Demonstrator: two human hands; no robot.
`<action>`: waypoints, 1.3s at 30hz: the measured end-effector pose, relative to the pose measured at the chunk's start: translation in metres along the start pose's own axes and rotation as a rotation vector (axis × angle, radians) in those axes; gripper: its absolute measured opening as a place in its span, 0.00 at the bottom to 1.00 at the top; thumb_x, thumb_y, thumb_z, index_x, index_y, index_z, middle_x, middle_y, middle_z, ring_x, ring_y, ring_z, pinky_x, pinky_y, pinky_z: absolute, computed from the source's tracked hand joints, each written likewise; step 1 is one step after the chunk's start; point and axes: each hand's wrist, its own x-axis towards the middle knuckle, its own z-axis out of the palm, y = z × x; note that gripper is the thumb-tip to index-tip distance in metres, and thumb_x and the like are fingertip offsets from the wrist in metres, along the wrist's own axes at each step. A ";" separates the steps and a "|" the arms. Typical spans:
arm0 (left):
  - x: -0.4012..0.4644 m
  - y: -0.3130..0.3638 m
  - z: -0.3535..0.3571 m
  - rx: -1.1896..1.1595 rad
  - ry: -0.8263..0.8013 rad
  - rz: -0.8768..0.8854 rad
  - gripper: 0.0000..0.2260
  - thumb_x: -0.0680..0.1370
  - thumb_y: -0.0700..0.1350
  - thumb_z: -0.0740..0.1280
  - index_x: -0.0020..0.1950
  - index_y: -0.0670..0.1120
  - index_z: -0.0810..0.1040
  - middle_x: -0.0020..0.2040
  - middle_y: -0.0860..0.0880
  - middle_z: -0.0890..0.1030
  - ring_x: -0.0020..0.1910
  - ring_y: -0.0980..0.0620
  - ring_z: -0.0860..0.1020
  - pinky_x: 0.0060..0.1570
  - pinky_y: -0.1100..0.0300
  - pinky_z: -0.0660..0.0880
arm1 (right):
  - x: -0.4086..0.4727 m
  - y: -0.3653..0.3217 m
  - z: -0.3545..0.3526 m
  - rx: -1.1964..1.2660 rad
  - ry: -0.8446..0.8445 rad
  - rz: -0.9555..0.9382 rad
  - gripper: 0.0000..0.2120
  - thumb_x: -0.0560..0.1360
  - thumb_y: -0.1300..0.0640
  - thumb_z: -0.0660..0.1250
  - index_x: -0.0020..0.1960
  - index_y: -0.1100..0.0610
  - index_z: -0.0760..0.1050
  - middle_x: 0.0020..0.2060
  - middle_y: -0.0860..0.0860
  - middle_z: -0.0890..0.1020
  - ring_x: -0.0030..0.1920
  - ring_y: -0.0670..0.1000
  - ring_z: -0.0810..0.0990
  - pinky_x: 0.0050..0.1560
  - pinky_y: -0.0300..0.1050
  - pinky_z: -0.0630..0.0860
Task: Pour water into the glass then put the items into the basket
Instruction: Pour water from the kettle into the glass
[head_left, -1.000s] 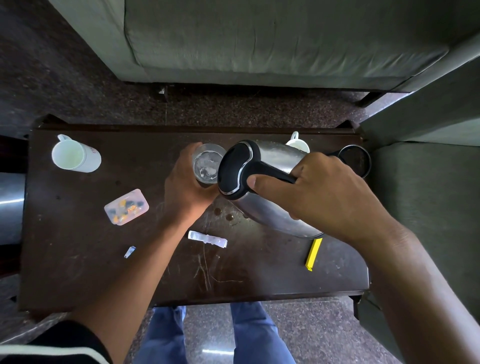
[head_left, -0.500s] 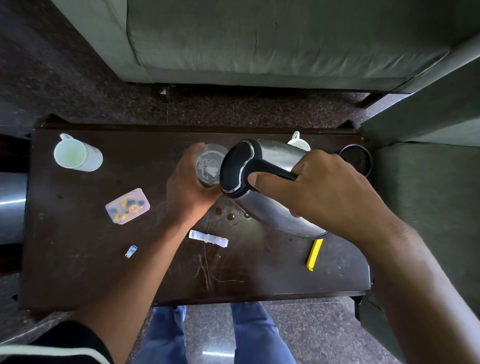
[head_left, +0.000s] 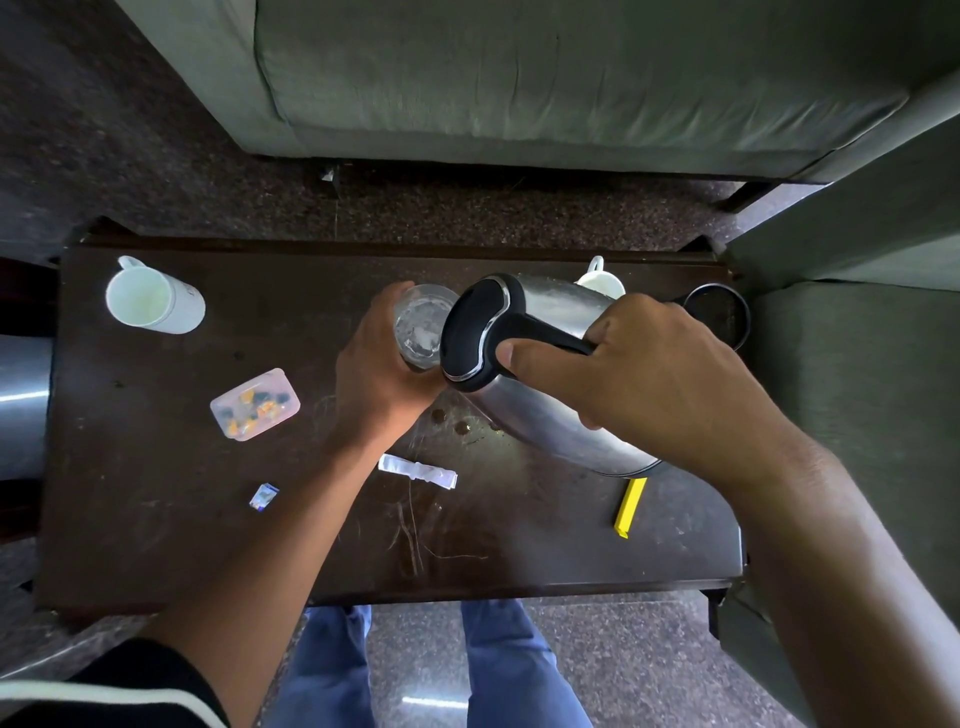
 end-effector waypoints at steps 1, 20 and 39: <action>0.000 0.000 0.000 -0.006 0.004 -0.002 0.45 0.63 0.69 0.70 0.79 0.56 0.71 0.72 0.57 0.82 0.70 0.53 0.82 0.63 0.64 0.69 | 0.000 0.000 0.000 0.000 0.001 0.000 0.35 0.66 0.23 0.64 0.28 0.57 0.74 0.27 0.49 0.84 0.34 0.51 0.83 0.36 0.46 0.76; 0.004 -0.005 -0.002 0.002 0.045 0.069 0.41 0.68 0.58 0.83 0.79 0.52 0.74 0.71 0.54 0.83 0.69 0.50 0.83 0.63 0.57 0.75 | 0.001 0.003 0.001 0.107 0.007 0.056 0.40 0.66 0.24 0.68 0.33 0.65 0.75 0.30 0.57 0.84 0.27 0.51 0.75 0.33 0.46 0.72; 0.015 -0.013 -0.098 -0.141 0.253 0.107 0.42 0.63 0.67 0.81 0.74 0.57 0.74 0.60 0.70 0.80 0.65 0.59 0.83 0.68 0.53 0.80 | -0.006 -0.023 -0.003 0.441 -0.085 -0.189 0.43 0.65 0.28 0.69 0.30 0.70 0.62 0.23 0.59 0.61 0.26 0.52 0.60 0.30 0.49 0.57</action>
